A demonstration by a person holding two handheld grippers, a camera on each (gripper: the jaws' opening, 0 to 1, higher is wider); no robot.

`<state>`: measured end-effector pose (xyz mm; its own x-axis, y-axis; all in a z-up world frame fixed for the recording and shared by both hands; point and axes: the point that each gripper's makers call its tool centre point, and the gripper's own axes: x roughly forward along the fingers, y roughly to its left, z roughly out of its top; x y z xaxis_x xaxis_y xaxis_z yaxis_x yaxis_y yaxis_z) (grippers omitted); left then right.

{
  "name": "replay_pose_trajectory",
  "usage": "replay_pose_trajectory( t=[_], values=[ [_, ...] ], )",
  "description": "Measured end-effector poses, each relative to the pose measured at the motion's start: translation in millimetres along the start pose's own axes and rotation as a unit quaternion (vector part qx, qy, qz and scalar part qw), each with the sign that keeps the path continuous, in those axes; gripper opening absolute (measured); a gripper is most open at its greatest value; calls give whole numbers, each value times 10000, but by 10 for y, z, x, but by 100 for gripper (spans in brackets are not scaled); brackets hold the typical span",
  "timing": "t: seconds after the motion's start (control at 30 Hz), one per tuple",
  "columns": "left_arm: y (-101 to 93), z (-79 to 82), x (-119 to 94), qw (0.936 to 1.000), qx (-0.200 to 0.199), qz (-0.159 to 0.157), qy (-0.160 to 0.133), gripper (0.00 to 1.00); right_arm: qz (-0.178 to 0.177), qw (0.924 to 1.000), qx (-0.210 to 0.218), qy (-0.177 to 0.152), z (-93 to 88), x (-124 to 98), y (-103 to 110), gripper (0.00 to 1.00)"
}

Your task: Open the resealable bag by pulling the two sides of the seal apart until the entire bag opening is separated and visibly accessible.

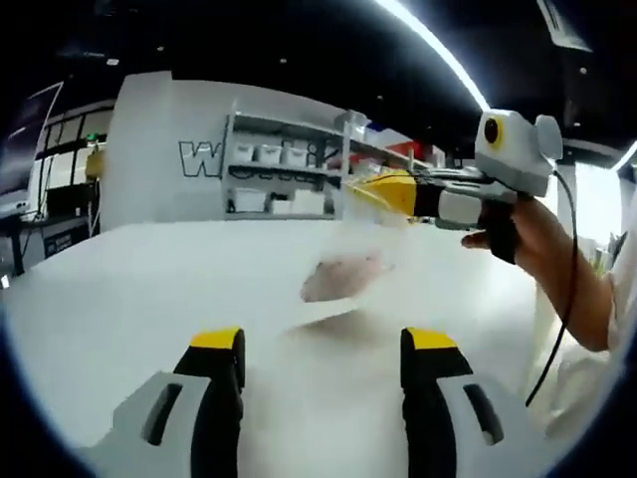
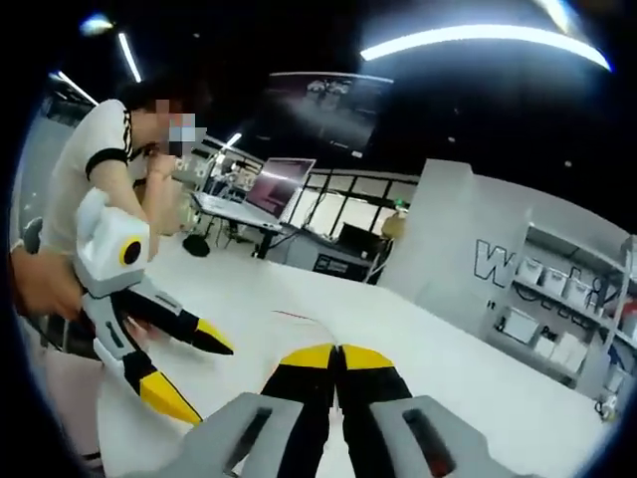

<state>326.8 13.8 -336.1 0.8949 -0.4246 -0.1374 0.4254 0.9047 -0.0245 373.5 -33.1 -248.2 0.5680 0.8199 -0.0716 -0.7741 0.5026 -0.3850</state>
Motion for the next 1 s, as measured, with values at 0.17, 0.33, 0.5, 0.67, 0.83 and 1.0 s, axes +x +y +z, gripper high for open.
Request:
replay_pose_trajectory(
  t=[0.17,0.33,0.5,0.67,0.83,1.0],
  values=[
    [78,86,38,9998,163,101,-6,59,-24,10000,12,8,12,58,-101,0],
    [115,160,75,9996,206,164,-62,66,-40,10000,1,8,39,98,-162,0],
    [115,144,91,9997,171,149,-44,66,-38,10000,-53,5,65,127,-193,0],
    [67,127,98,9999,95,53,-27,64,-21,9999,-94,28,68,156,-215,0],
    [80,146,86,9999,46,67,-69,64,6,9999,-114,74,47,190,-233,0],
    [61,129,84,10000,19,49,-65,64,16,9999,-114,112,25,227,-278,0]
  ],
)
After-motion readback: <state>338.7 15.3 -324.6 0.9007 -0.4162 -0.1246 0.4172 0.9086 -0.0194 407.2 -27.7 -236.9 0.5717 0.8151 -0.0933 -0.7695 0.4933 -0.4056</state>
